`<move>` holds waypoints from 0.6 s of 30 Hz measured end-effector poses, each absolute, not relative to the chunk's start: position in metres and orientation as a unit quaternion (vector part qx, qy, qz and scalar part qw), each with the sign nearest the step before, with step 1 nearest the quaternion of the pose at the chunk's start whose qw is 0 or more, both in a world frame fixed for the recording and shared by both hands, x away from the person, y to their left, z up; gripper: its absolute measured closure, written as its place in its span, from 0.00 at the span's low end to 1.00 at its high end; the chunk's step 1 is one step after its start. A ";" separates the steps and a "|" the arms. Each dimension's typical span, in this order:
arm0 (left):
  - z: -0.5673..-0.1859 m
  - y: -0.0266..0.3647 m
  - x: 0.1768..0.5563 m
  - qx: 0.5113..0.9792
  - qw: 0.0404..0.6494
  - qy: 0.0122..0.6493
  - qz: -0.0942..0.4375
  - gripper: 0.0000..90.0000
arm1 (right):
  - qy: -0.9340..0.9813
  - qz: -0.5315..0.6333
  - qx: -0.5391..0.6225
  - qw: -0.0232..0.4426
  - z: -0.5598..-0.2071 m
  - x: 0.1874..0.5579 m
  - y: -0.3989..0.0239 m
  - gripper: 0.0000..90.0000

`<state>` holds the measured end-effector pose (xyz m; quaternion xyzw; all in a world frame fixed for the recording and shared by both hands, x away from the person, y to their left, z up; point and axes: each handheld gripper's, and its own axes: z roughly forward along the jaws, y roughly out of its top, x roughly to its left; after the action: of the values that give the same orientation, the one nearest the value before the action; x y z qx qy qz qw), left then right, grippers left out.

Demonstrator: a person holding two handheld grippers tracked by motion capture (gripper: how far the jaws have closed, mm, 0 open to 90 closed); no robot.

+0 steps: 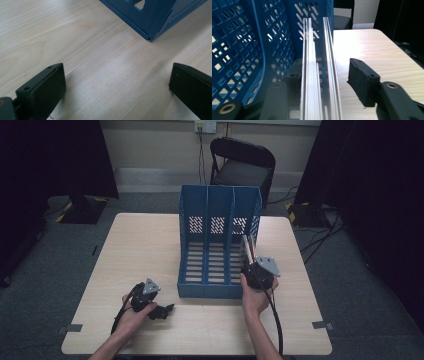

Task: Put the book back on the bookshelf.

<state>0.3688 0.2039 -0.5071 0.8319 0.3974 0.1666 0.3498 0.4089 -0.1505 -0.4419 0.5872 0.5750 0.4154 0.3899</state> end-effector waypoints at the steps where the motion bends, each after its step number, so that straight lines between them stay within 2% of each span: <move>1: -0.507 0.204 0.369 0.832 0.350 0.397 0.167 0.00 | 0.576 0.417 0.588 0.385 -0.442 0.409 -0.151 0.51; 18: -0.507 0.204 0.369 0.832 0.349 0.397 0.167 0.00 | 0.617 0.458 0.556 0.316 -0.433 0.413 -0.165 0.27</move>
<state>0.3688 0.2039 -0.5070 0.8323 0.3969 0.1666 0.3493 0.4131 -0.1649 -0.4332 0.5560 0.6173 0.4584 0.3157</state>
